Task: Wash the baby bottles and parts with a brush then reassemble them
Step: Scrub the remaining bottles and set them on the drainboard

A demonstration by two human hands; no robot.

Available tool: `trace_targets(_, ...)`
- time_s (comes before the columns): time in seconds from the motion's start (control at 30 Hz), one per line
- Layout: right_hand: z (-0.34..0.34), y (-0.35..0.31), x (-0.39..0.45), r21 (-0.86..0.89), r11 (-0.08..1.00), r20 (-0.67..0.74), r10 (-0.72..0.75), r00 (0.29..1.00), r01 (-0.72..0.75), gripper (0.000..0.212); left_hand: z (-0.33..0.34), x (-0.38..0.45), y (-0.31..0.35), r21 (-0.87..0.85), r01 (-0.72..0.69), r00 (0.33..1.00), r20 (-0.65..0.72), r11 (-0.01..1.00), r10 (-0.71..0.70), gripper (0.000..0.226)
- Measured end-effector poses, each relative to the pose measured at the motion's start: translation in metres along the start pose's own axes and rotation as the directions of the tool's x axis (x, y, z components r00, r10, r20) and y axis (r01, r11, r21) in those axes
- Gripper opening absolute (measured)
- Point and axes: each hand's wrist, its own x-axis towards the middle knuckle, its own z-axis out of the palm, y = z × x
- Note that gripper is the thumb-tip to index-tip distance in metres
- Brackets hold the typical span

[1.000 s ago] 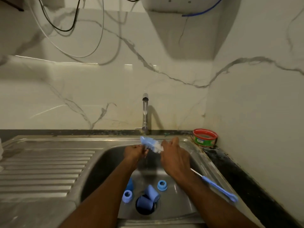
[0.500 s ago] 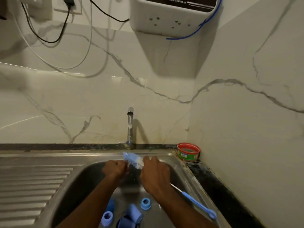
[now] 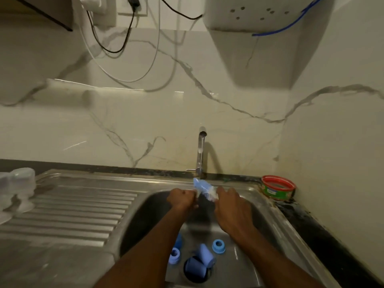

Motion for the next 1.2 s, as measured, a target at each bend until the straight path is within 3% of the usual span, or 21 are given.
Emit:
trace_targets(0.2,0.003,-0.006,0.013,0.051,0.999,0.043,0.004,0.999,-0.007,0.036,0.014,-0.013,-0.003,0.037,-0.088,0.993,0.085,0.995,0.084,0.013)
trace_targets(0.3,0.002,0.002,0.018,0.075,0.995,-0.058,0.066,0.996,-0.062,0.032,0.017,-0.016,-0.002,0.005,-0.144,0.980,0.139,0.990,0.142,0.008)
trace_targets(0.43,-0.003,0.014,0.017,0.066,0.993,-0.092,0.108,0.990,-0.102,0.035,0.019,-0.008,-0.003,-0.005,-0.094,0.995,-0.013,0.996,0.094,0.013)
trace_targets(0.53,0.003,0.010,0.012,0.056,0.997,-0.048,0.051,0.998,-0.049,0.030,0.013,-0.004,-0.006,-0.033,-0.073,0.995,-0.073,0.997,0.071,0.014)
trace_targets(0.63,0.005,0.002,0.015,0.055,0.994,0.013,0.095,0.995,-0.096,0.032,0.013,-0.010,-0.003,-0.102,-0.091,0.988,0.114,0.991,0.103,0.013)
trace_targets(0.7,0.001,0.000,0.018,0.073,0.991,-0.035,0.114,0.993,-0.111,0.031,0.016,-0.016,0.001,-0.153,-0.088,0.979,0.170,0.984,0.114,0.013)
trace_targets(0.87,-0.014,0.004,0.012,0.030,0.995,-0.127,0.095,0.987,-0.092,0.026,0.015,-0.005,0.002,-0.161,0.003,1.000,0.026,0.987,0.001,0.015)
trace_targets(0.97,-0.017,0.000,-0.001,-0.025,1.000,-0.092,0.002,0.996,-0.004,0.023,0.011,0.000,-0.002,-0.035,0.037,0.995,-0.089,0.999,-0.040,0.016)
trace_targets(1.1,-0.014,-0.003,-0.001,-0.053,0.997,-0.053,0.054,0.997,-0.057,0.029,0.009,-0.008,-0.003,-0.113,-0.015,0.981,0.193,0.993,0.037,0.015)
trace_targets(1.2,-0.017,0.000,0.008,-0.092,0.990,-0.089,0.100,0.991,-0.108,0.032,0.013,-0.016,0.000,-0.179,-0.024,0.974,0.219,0.983,0.064,0.014)
